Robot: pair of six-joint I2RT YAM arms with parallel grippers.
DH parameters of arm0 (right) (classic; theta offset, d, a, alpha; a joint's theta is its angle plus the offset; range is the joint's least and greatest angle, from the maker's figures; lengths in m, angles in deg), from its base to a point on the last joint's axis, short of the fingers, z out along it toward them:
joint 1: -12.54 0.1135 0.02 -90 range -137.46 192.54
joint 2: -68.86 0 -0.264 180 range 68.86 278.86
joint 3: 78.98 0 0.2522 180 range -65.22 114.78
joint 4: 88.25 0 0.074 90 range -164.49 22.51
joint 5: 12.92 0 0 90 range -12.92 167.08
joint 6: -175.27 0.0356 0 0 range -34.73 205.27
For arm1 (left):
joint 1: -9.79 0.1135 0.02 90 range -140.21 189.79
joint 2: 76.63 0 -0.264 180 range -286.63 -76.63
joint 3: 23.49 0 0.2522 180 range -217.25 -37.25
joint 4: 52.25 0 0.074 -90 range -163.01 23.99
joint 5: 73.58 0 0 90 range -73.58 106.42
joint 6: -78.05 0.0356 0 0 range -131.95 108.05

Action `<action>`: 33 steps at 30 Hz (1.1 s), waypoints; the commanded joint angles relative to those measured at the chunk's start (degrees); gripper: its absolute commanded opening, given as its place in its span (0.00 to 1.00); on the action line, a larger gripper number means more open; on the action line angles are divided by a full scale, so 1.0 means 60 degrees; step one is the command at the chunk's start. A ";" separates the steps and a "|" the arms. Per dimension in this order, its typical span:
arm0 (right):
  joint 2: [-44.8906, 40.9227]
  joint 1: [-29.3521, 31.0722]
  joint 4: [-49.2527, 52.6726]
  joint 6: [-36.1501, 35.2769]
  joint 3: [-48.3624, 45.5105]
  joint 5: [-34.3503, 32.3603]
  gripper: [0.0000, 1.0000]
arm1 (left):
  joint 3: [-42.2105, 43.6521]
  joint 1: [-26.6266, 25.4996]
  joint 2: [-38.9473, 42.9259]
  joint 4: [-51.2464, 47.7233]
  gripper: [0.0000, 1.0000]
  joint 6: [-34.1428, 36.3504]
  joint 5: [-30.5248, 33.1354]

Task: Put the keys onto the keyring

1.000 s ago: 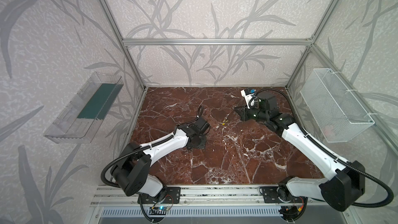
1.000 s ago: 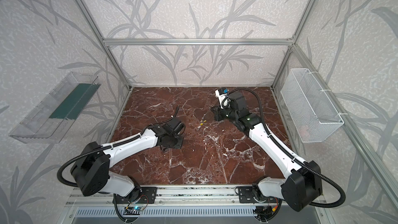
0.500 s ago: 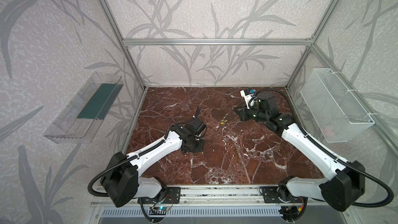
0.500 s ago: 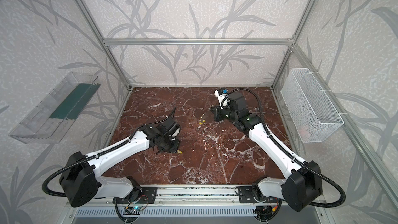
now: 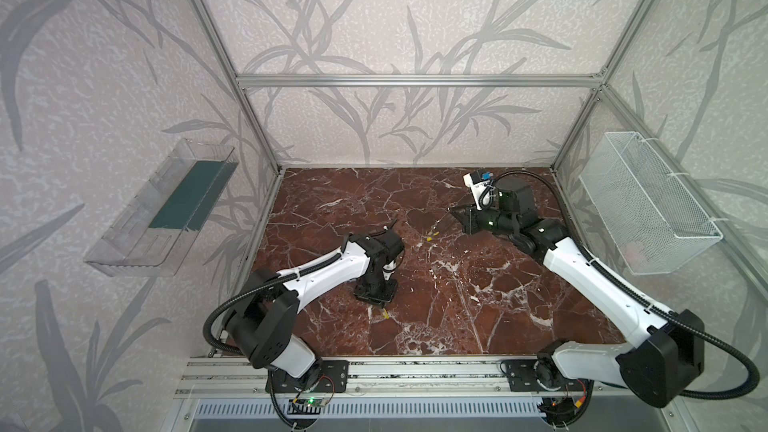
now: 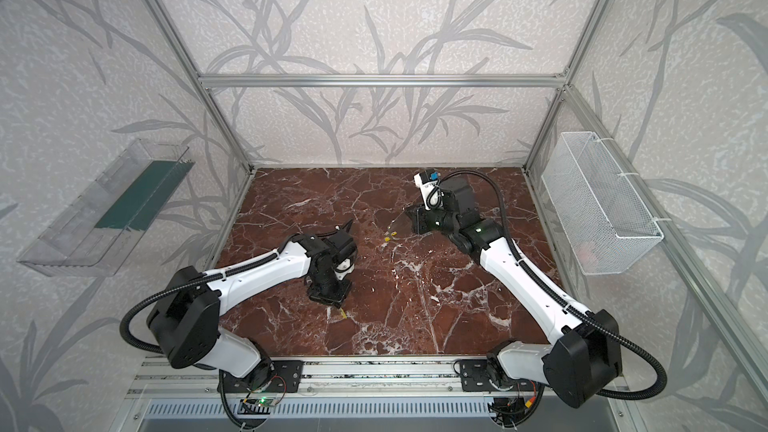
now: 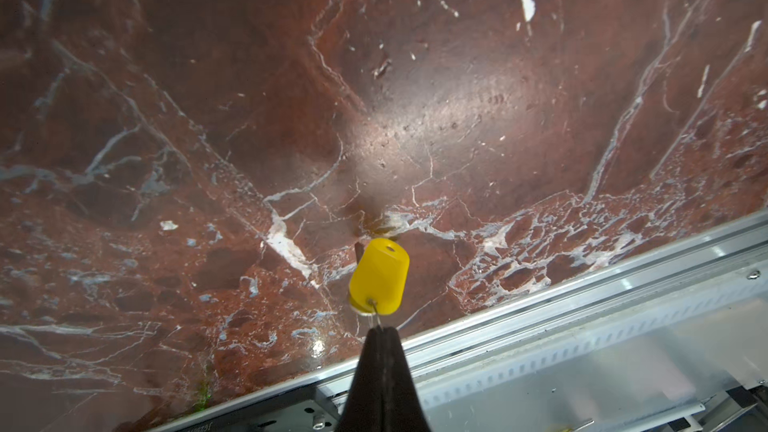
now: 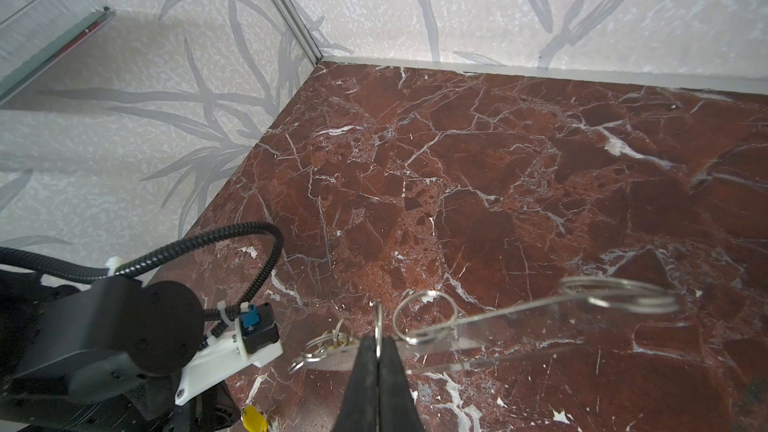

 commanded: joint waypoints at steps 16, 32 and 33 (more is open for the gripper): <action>-0.0175 0.0052 -0.0199 -0.0138 -0.0016 -0.0006 0.00 | -0.1766 0.0182 -0.2127 0.0293 0.00 0.0826 0.0497; -0.0274 0.0047 -0.0191 -0.0042 -0.0127 0.0060 0.00 | -0.2002 0.0690 -0.2584 0.0818 0.26 0.0719 0.0386; -0.0294 0.0046 -0.0191 -0.0043 -0.0144 0.0045 0.00 | -0.1960 0.0701 -0.2450 0.0859 0.26 0.0662 0.0435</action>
